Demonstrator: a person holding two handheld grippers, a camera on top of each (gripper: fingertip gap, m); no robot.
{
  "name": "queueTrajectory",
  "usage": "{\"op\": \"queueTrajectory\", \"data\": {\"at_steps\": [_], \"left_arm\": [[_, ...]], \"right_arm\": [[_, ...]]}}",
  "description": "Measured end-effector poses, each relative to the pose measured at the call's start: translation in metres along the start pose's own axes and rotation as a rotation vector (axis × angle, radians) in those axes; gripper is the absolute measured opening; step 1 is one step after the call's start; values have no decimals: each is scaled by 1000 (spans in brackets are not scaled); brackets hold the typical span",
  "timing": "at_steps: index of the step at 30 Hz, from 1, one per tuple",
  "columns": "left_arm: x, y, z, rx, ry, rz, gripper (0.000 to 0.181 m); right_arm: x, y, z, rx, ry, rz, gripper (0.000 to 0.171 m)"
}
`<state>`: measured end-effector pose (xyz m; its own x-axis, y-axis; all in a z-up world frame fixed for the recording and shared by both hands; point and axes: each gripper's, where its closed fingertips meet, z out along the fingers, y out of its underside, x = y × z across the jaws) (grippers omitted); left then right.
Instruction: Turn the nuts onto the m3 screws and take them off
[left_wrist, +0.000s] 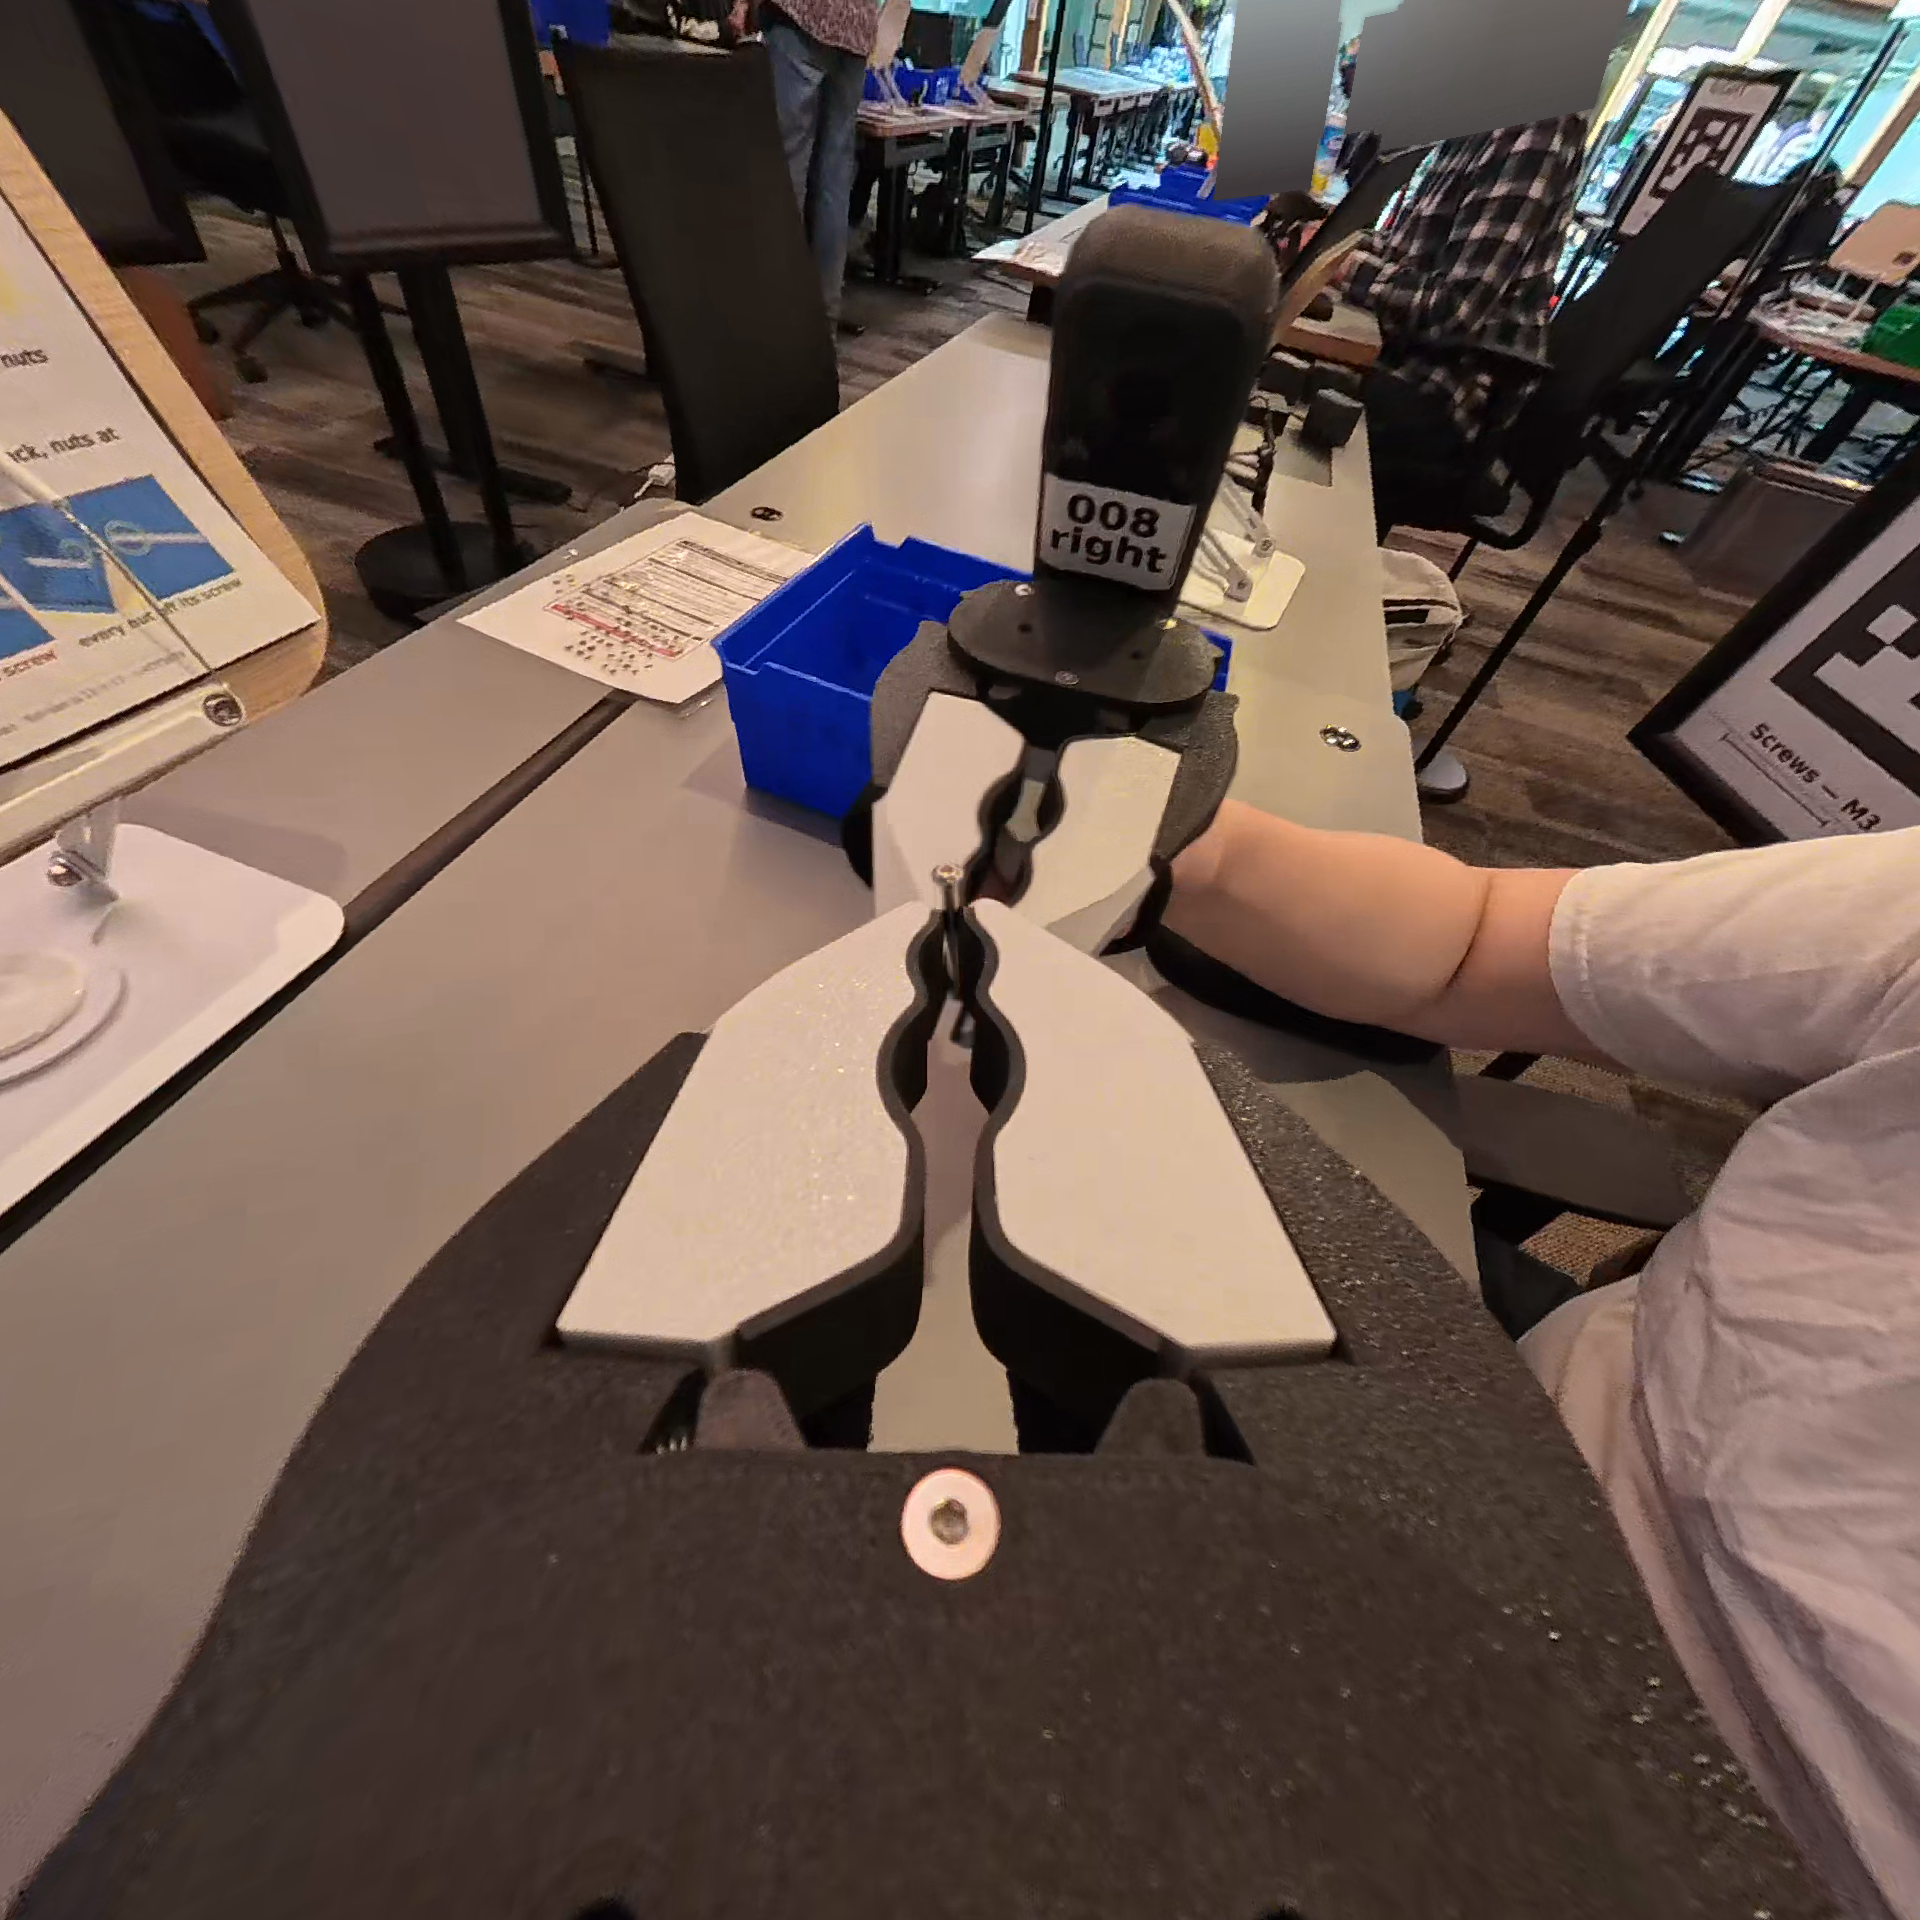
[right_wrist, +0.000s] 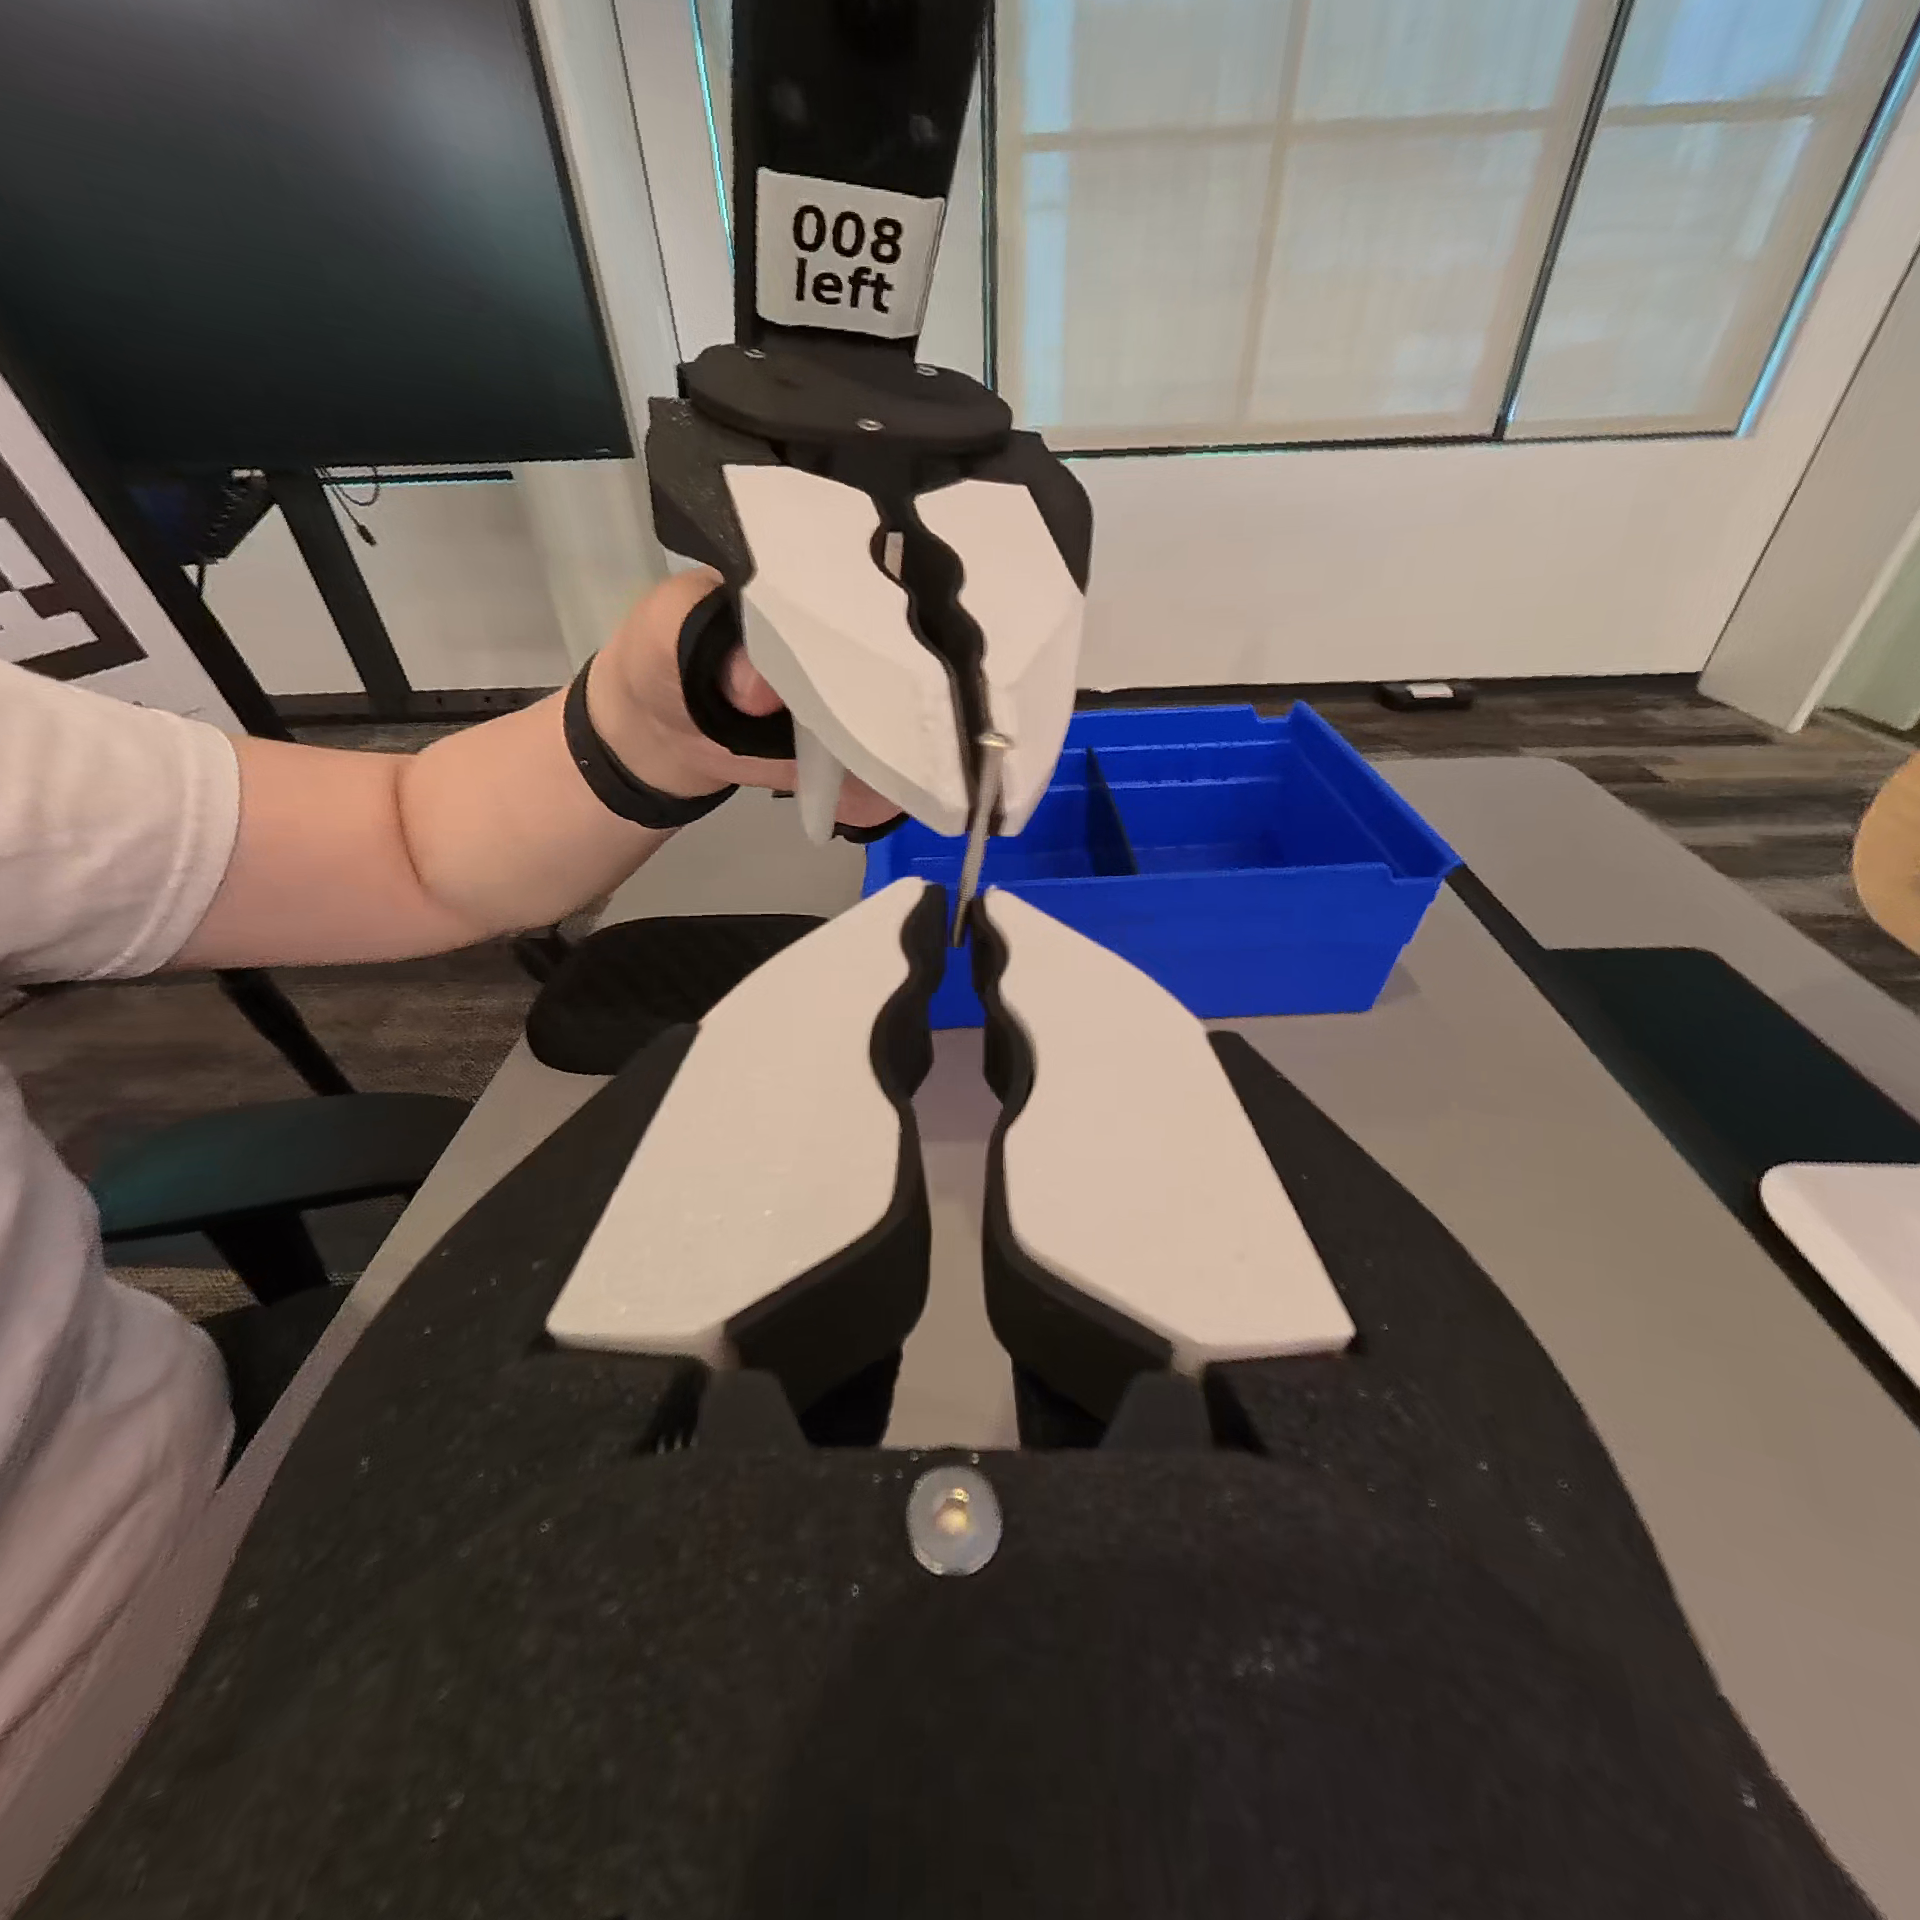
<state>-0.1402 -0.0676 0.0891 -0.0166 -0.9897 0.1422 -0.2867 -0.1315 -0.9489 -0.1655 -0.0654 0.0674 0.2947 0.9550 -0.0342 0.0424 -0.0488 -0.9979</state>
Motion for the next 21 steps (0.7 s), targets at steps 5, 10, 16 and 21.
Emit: {"op": "queueTrajectory", "data": {"at_steps": [5, 10, 16, 21], "left_arm": [[2, 4, -5, -49, 9, -2, 16], [-14, 21, -10, -153, -100, 19, 35], [5, 52, 9, -317, 40, -55, 32], [-6, 69, 17, -376, -37, 26, 15]], "right_arm": [[5, 4, -7, -73, 22, -9, 2], [17, 19, -19, -315, 188, -296, 2], [13, 46, -18, -598, 241, -627, 2], [20, 60, -20, -697, 265, -713, 2]]}}
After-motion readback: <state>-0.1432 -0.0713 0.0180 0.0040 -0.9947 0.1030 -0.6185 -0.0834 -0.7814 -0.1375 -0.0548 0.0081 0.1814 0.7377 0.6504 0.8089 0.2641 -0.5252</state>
